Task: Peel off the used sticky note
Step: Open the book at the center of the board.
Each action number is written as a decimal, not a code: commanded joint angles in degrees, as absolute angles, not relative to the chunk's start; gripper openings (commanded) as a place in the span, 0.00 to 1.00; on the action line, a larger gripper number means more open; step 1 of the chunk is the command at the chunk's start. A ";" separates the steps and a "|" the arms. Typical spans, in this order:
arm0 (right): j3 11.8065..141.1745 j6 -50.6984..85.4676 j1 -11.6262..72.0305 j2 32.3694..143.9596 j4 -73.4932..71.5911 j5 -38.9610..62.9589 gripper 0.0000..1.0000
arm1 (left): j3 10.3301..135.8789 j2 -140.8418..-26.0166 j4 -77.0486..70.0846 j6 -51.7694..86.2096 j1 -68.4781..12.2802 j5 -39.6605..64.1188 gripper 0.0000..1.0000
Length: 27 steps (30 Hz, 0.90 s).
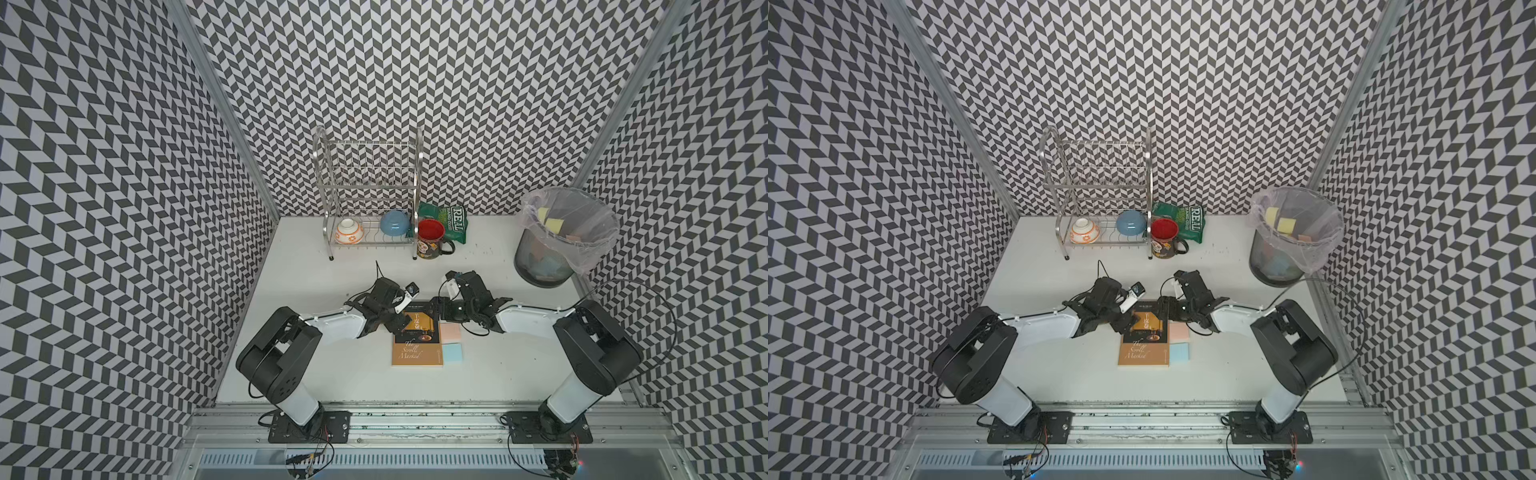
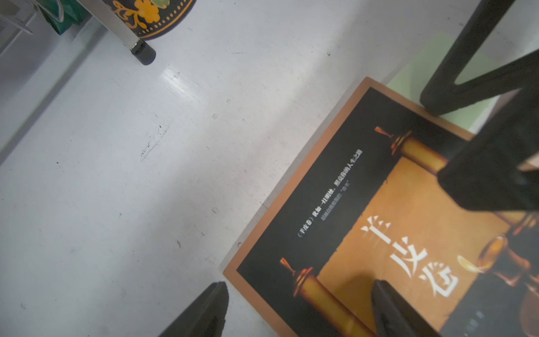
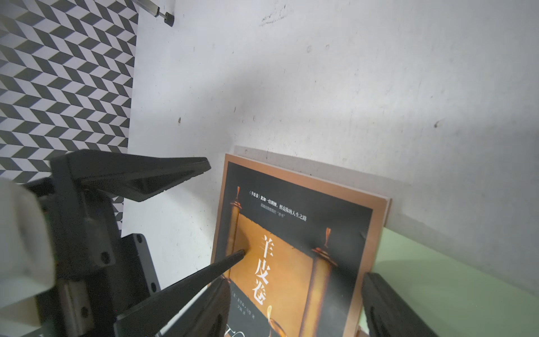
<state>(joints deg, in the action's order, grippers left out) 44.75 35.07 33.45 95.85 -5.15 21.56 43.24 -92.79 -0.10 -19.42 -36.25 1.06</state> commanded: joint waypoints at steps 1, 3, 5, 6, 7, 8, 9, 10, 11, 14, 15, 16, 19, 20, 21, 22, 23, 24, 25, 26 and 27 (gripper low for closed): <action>45.62 35.08 33.13 96.26 -6.23 19.14 0.75 | 43.22 -94.31 0.53 -19.64 -36.48 -0.61 0.80; 45.62 34.87 33.14 95.84 -5.95 18.59 0.75 | 43.31 -94.38 0.53 -19.69 -36.48 -0.60 0.80; 45.74 34.68 33.18 95.72 -5.79 18.34 0.75 | 43.33 -94.52 0.52 -19.68 -36.47 -0.56 0.80; 45.71 34.69 33.15 95.71 -5.65 18.18 0.75 | 43.31 -94.50 0.53 -19.69 -36.50 -0.61 0.80; 45.74 34.71 33.14 95.71 -5.54 17.96 0.75 | 43.28 -94.51 0.53 -19.69 -36.52 -0.57 0.79; 45.78 34.54 33.14 95.71 -5.37 17.69 0.75 | 43.32 -94.56 0.56 -19.64 -36.48 -0.61 0.80; 45.93 34.46 33.13 95.71 -5.18 17.36 0.75 | 43.27 -94.59 0.49 -19.76 -36.50 -0.58 0.80; 46.08 34.31 33.15 95.64 -4.83 17.01 0.75 | 43.25 -94.57 0.52 -19.77 -36.48 -0.61 0.79; 46.20 34.14 33.15 95.55 -4.57 16.67 0.75 | 43.21 -94.65 0.48 -19.78 -36.52 -0.59 0.79; 46.23 34.11 33.22 95.25 -4.62 16.93 0.75 | 43.33 -94.68 0.57 -19.78 -36.47 -0.60 0.79; 46.23 34.17 33.22 95.31 -4.72 17.20 0.75 | 43.33 -94.76 0.61 -19.73 -36.47 -0.59 0.79; 46.23 34.16 33.29 95.40 -4.93 17.62 0.75 | 43.33 -94.80 0.54 -19.77 -36.50 -0.59 0.79; 46.37 34.19 33.63 95.45 -5.30 18.13 0.75 | 43.33 -94.81 0.61 -19.78 -36.51 -0.59 0.79; 46.45 34.18 33.74 95.53 -5.29 18.21 0.75 | 43.33 -94.75 0.61 -19.78 -36.52 -0.54 0.79; 46.55 34.16 33.81 95.54 -5.32 18.39 0.75 | 43.39 -94.89 0.60 -19.78 -36.48 -0.54 0.79; 46.74 34.16 34.00 95.60 -5.31 18.56 0.75 | 43.39 -94.90 0.58 -19.82 -36.48 -0.54 0.79; 46.89 34.19 34.11 95.62 -5.36 18.81 0.75 | 43.40 -94.93 0.61 -19.86 -36.47 -0.58 0.79; 47.02 34.12 34.22 95.62 -5.33 19.00 0.75 | 43.39 -94.92 0.60 -19.86 -36.47 -0.57 0.79; 47.09 34.14 34.42 95.62 -5.29 19.02 0.74 | 43.38 -95.00 0.59 -19.86 -36.49 -0.57 0.79; 47.27 34.12 34.52 95.62 -5.25 19.15 0.75 | 43.35 -95.03 0.57 -19.93 -36.48 -0.55 0.79; 47.33 34.16 34.70 95.55 -5.19 19.19 0.75 | 43.40 -95.11 0.58 -19.90 -36.52 -0.56 0.79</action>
